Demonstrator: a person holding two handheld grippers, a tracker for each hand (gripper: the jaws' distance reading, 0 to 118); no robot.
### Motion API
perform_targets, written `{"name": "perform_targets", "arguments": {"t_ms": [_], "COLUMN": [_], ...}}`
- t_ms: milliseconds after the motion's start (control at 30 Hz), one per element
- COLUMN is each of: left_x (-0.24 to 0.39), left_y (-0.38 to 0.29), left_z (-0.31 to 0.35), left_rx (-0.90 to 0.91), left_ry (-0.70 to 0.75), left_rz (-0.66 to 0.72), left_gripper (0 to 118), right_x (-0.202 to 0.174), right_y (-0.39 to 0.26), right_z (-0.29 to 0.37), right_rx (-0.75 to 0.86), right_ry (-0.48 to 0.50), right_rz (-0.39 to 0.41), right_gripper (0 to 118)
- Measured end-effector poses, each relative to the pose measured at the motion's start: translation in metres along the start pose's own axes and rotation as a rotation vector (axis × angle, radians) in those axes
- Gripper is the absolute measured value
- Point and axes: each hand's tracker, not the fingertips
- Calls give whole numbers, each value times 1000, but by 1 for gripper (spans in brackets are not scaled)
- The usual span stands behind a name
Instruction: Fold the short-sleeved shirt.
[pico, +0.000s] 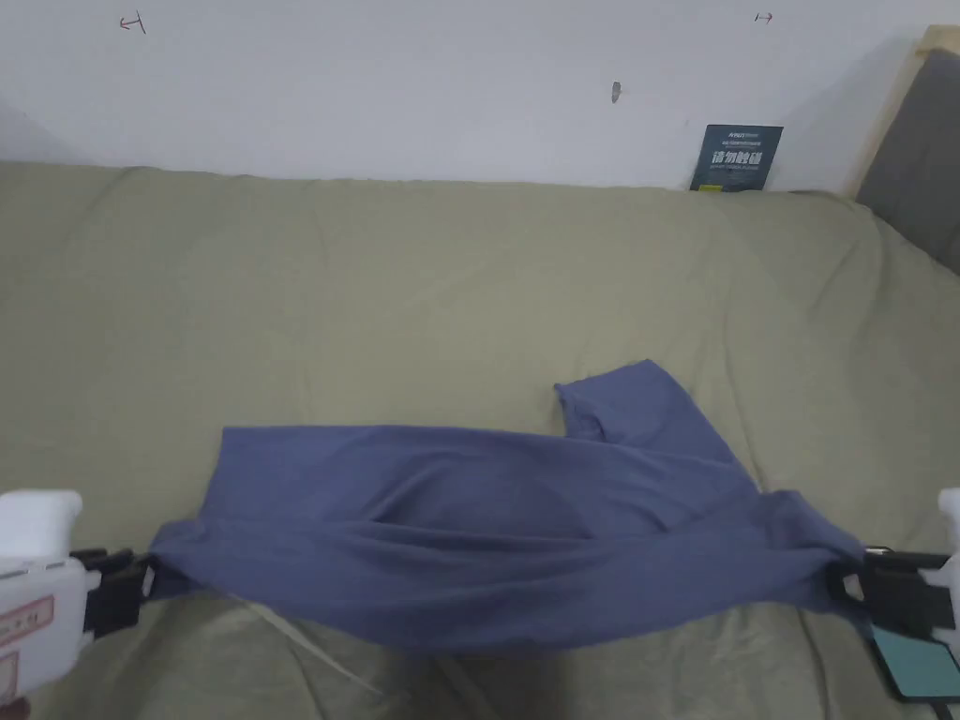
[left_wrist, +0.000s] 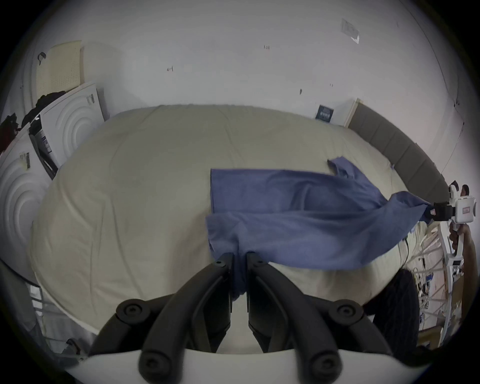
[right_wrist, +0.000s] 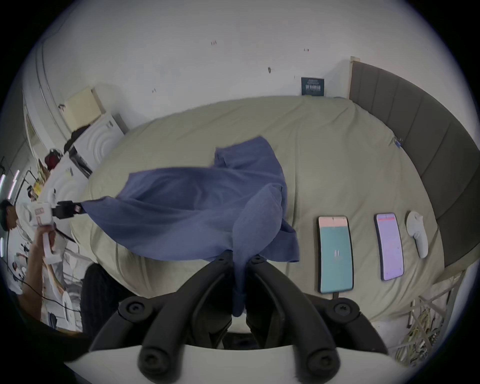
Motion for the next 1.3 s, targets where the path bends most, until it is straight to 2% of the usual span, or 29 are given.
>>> {"name": "perform_targets", "arguments": {"t_ms": [167, 267, 300, 333, 367, 400, 433, 667, 700, 733, 767, 800, 867, 933, 1100, 1133, 1200, 1233, 1267, 1300], "left_x": [-5, -9, -11, -13, -12, -10, -5, 28, 32, 35, 35, 34, 27, 20, -7, -13, -17, -22, -27, -30], "left_y": [-58, -82, -86, -90, -92, -94, -92, -76, -72, -67, -60, -55, -30, -24, 38, 53, 78, 91, 102, 110], "left_z": [-24, -43, -46, -48, -47, -41, -27, 42, 44, 41, 38, 34, 18, -10, -90, -109, -141, -159, -177, -190], "left_rx": [-117, -114, -96, -80, -77, -48, 29, 382, 400, 381, 380, 371, 336, 251, 105, 109, 79, 63, 40, 29], "left_ry": [49, 58, 45, 59, 96, 146, 186, 233, 238, 225, 189, 161, 164, 145, 136, 141, 174, 184, 192, 189], "left_rz": [9, 79, 112, 116, 93, 56, 16, 32, 32, 31, 39, 48, 48, 41, 32, 25, -18, -38, -54, -63], "left_gripper": [10, 11, 18, 62, 102, 118, 118, 117, 114, 97, 61, 0, 0, 0, 1, 18, 80, 93, 93, 114], "right_x": [0, 0, -1, 4, 3, -1, -7, -65, -71, -78, -83, -87, -93, -91, -94, -98, -96, -95, -96, -94], "right_y": [-58, -82, -88, -92, -93, -93, -92, -76, -72, -69, -66, -63, -57, -51, -41, -39, -35, -32, -31, -29], "right_z": [-50, -74, -77, -81, -80, -77, -66, 13, 16, 17, 17, 15, 8, 4, -19, -26, -33, -37, -42, -45], "right_rx": [-114, -131, -113, -67, -67, -71, -48, 403, 414, 421, 431, 437, 452, 440, 397, 386, 370, 361, 353, 346], "right_ry": [-26, -53, -68, -128, -162, -184, -188, -174, -153, -148, -155, -160, -198, -130, -113, -113, -111, -112, -110, -108], "right_rz": [-62, -80, -87, -98, -93, -80, -59, 47, 51, 56, 52, 58, 64, 59, 60, 63, 68, 69, 67, 61], "right_gripper": [10, 10, 11, 31, 64, 98, 118, 118, 116, 93, 50, 0, 0, 0, 0, 0, 0, 0, 0, 0]}}
